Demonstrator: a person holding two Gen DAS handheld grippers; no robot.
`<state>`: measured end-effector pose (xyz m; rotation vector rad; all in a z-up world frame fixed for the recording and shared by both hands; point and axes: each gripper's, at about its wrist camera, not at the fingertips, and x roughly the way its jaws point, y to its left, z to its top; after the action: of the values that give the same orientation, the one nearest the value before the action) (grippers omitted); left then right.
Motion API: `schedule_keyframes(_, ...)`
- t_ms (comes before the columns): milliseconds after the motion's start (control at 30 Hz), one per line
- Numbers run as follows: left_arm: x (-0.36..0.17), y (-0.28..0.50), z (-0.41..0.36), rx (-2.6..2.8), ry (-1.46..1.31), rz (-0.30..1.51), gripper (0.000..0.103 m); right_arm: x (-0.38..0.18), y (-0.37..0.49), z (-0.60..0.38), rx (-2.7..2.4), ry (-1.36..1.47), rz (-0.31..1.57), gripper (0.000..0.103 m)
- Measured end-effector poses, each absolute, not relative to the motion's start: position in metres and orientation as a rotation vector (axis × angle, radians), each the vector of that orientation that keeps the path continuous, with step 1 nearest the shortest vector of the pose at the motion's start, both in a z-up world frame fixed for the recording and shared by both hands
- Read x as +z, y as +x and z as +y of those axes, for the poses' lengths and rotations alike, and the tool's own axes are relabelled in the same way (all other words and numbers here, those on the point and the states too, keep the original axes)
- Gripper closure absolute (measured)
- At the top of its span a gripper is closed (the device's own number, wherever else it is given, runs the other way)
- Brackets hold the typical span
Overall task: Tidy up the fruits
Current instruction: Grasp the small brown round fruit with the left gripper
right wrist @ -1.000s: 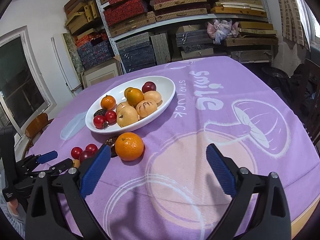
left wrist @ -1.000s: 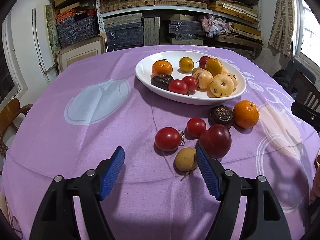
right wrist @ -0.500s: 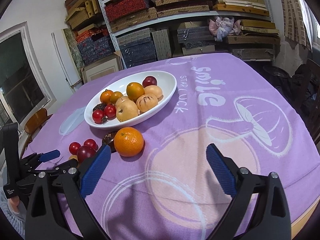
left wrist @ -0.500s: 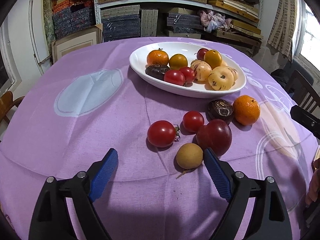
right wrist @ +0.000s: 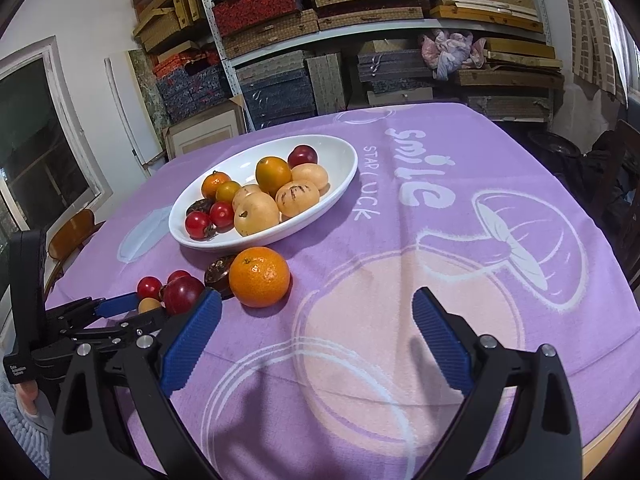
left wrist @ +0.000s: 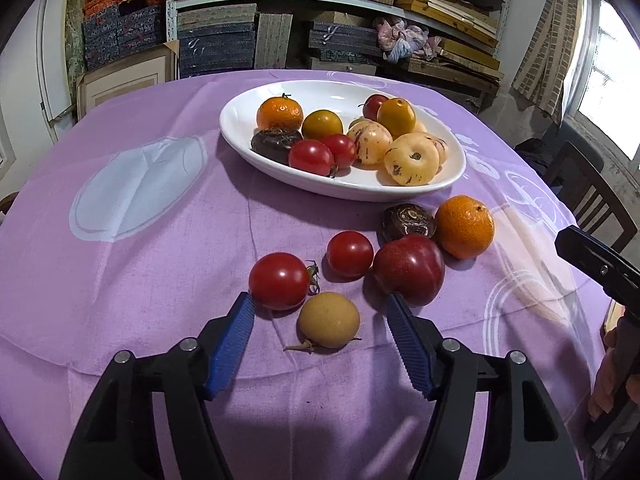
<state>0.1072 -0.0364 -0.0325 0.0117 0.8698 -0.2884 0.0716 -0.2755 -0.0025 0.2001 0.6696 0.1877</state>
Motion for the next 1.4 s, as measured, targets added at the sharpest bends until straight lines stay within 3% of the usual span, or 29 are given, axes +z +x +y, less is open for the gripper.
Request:
schedule_keyframes(167,-0.033,0.107,-0.039,-0.322,-0.001,0.877,0.041,-0.003,0.072,-0.275,0.19,0.202,0.672,0.009)
schedule_keyframes(300,-0.034,0.11,-0.038,-0.334,-0.018,0.881,0.055,-0.005,0.072,-0.271,0.193,0.193,0.675,0.009)
schedule_keyframes(533,-0.034,0.109,-0.039,-0.336,-0.011,0.877,0.055,-0.006,0.071,-0.271,0.194,0.191,0.675,0.009)
schedule_keyframes(667,-0.034,0.105,-0.037,-0.311,0.003,0.882,0.07,-0.005,0.071,-0.27,0.196,0.188,0.674,0.009)
schedule_keyframes(1400,-0.021,0.071,-0.024,-0.22,0.086,0.781,0.073,-0.006,0.07,-0.268,0.202,0.176,0.68,0.009)
